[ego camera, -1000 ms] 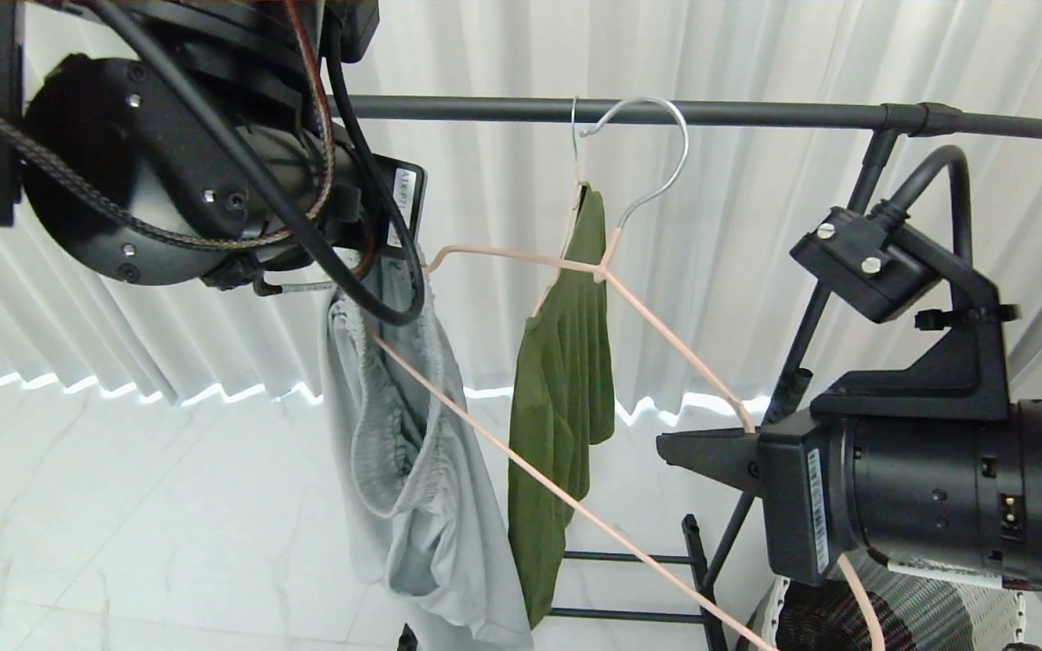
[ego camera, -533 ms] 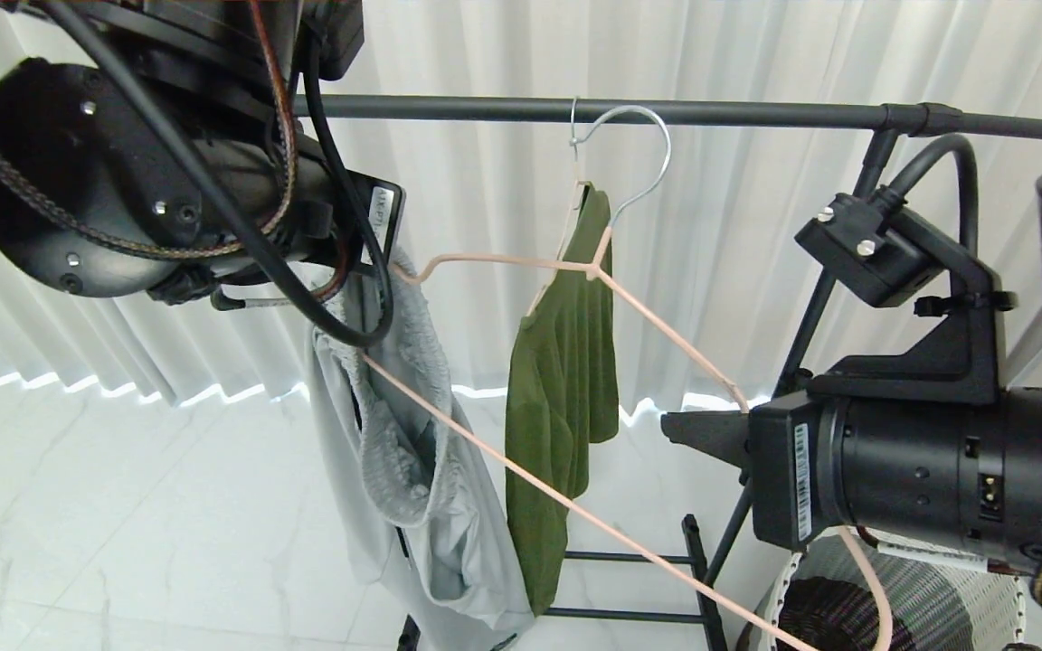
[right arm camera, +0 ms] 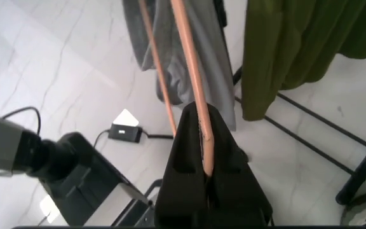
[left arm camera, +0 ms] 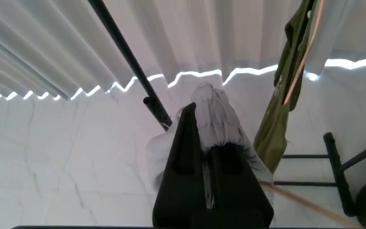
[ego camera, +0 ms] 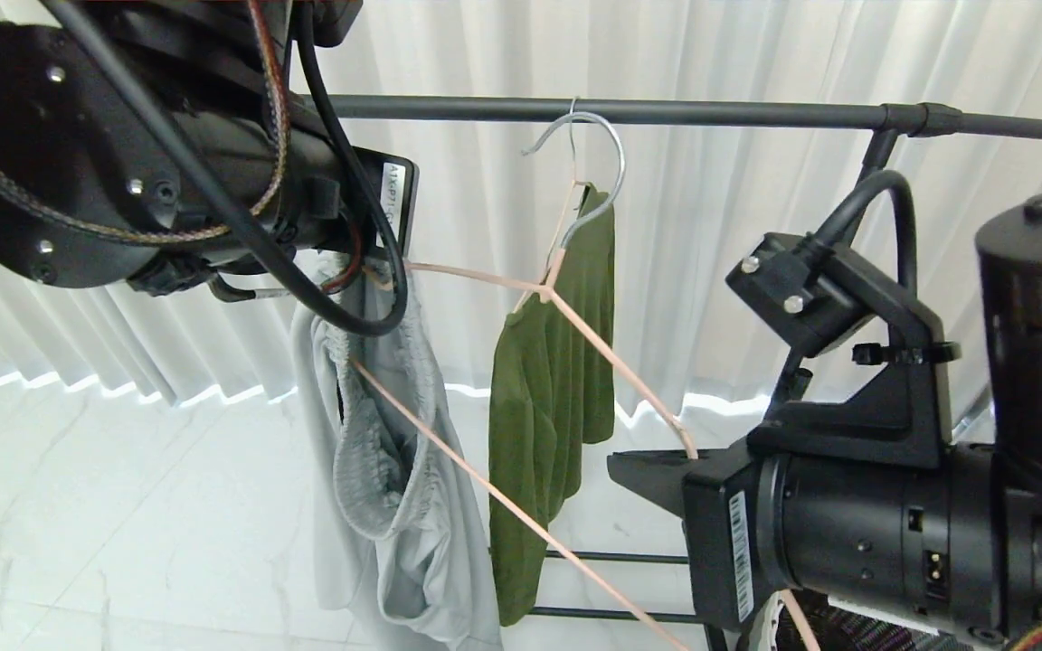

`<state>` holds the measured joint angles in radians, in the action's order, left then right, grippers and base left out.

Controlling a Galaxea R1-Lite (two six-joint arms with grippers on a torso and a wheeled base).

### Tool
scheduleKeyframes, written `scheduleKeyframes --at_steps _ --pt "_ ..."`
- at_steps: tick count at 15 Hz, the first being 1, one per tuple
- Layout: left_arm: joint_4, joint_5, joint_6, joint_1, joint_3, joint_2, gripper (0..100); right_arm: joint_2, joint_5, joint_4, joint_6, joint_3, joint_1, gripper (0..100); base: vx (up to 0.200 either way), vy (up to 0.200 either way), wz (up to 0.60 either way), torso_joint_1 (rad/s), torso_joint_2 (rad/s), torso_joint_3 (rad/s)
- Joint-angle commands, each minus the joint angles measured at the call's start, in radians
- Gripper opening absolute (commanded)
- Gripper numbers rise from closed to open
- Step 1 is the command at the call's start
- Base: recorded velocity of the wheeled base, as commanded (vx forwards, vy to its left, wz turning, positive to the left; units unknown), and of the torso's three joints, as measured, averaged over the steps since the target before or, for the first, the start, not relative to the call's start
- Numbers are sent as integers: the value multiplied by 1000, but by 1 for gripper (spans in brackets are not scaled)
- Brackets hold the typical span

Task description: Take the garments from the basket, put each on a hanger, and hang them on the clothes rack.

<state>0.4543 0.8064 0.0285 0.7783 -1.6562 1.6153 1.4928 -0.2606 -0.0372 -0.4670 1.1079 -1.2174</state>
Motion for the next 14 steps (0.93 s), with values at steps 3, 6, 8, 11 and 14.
scheduleKeyframes --at_steps 3,6,8,11,14 --pt "24 2 1 -10 -8 -5 0 30 -2 -12 -24 -6 -13 0 0 0 0 0 0 0" --pt "104 4 -2 -39 -11 -26 0 24 -103 -12 -48 -8 18 0 0 0 0 0 0 0" --pt "142 4 -2 -40 -8 -38 0 18 -127 -10 -58 -8 35 0 0 0 0 0 0 0" --pt "156 4 -1 -33 -8 -37 0 18 -173 -3 -56 -8 41 0 0 0 0 0 0 0" --pt "156 2 11 -11 -10 -35 0 34 -175 62 -48 -6 41 0 0 0 0 0 0 0"
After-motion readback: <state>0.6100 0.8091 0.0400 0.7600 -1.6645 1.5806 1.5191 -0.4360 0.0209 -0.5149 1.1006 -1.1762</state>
